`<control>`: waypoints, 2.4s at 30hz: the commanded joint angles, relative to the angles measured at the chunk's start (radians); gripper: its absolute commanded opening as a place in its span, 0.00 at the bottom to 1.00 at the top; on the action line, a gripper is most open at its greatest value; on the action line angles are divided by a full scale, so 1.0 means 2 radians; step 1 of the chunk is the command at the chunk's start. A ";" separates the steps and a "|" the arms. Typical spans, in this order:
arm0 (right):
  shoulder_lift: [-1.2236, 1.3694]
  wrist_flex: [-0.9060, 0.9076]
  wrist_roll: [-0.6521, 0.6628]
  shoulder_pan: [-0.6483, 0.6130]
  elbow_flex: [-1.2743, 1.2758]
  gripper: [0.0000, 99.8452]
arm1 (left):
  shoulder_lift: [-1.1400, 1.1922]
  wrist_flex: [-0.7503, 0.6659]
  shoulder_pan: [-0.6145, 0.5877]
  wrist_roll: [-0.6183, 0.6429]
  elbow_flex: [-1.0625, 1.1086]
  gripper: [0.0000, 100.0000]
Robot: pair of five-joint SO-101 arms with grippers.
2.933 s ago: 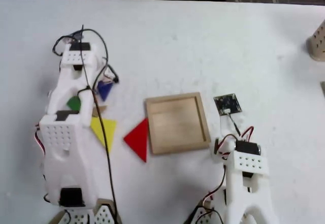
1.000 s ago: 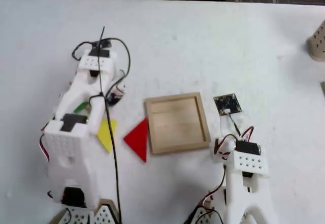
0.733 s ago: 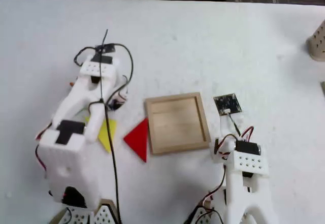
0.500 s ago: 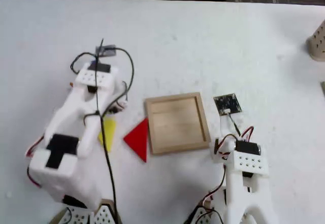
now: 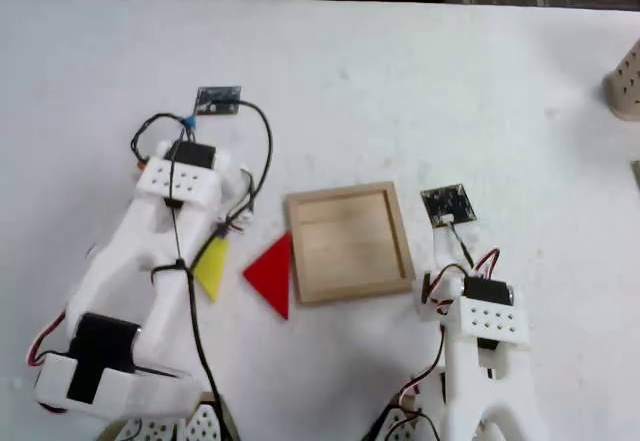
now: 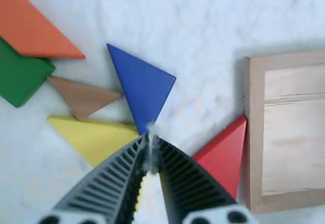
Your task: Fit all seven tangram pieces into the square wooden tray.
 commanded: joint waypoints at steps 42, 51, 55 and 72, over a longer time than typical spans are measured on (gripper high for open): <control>-0.012 -0.004 0.008 -0.005 -0.002 0.02 | 0.148 -0.080 -0.064 0.065 -0.065 0.31; -0.012 -0.004 0.008 -0.005 -0.002 0.02 | 0.168 -0.060 -0.021 0.065 -0.079 0.31; -0.012 -0.004 0.008 -0.005 -0.002 0.02 | 0.168 -0.058 -0.021 0.066 -0.081 0.31; -0.012 -0.004 0.008 -0.005 -0.002 0.02 | 0.171 -0.110 -0.042 0.068 -0.086 0.15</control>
